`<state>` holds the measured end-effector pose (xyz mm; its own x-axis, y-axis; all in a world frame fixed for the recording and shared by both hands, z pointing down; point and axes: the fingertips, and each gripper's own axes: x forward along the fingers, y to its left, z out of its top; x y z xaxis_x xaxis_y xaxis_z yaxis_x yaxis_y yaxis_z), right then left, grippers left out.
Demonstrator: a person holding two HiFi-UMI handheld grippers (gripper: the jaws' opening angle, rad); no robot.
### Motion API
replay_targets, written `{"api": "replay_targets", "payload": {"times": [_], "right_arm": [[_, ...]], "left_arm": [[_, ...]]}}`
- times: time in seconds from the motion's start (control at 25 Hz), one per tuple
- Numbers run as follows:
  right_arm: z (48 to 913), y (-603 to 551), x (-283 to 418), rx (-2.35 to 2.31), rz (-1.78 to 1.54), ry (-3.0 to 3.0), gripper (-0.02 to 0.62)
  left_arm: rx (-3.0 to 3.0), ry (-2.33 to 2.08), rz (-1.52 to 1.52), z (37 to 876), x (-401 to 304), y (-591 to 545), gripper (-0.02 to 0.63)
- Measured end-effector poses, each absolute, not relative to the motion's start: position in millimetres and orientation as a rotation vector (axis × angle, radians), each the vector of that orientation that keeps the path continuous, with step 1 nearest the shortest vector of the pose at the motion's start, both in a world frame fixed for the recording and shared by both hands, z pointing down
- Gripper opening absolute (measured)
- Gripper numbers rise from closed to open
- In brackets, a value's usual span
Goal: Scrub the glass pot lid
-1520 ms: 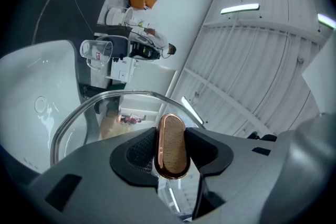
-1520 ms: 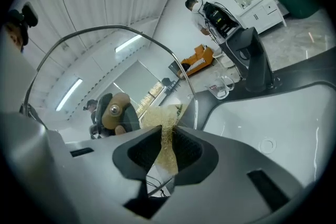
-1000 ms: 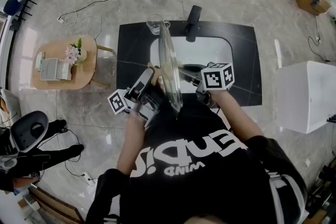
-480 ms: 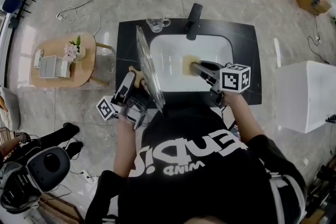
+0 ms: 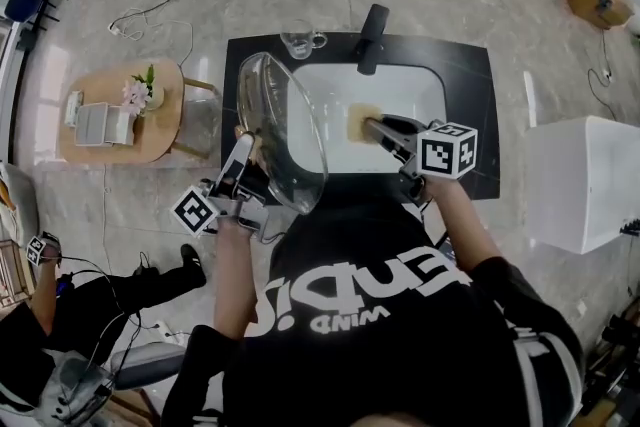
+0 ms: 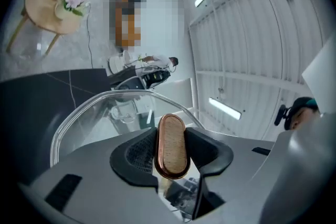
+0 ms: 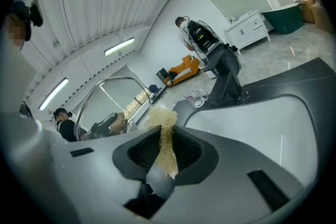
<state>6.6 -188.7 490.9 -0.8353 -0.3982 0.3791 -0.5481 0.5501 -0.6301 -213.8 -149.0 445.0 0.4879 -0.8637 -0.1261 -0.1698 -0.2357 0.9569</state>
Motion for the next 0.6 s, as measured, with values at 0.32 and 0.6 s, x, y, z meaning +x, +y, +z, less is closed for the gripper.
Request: {"api": "replay_targets", "payload": {"times": [0.32,0.6], "right_arm": [[491,-192,8,0.859,1.103,-2.605,0.058],[489,-194,8,0.898,1.066,-2.607,0.058]], "left_arm": [[1.831,-1.306,-0.4,464,-228,-152,0.179],[1.89,-1.526,-0.061,463,-236,-149,0.181]]}}
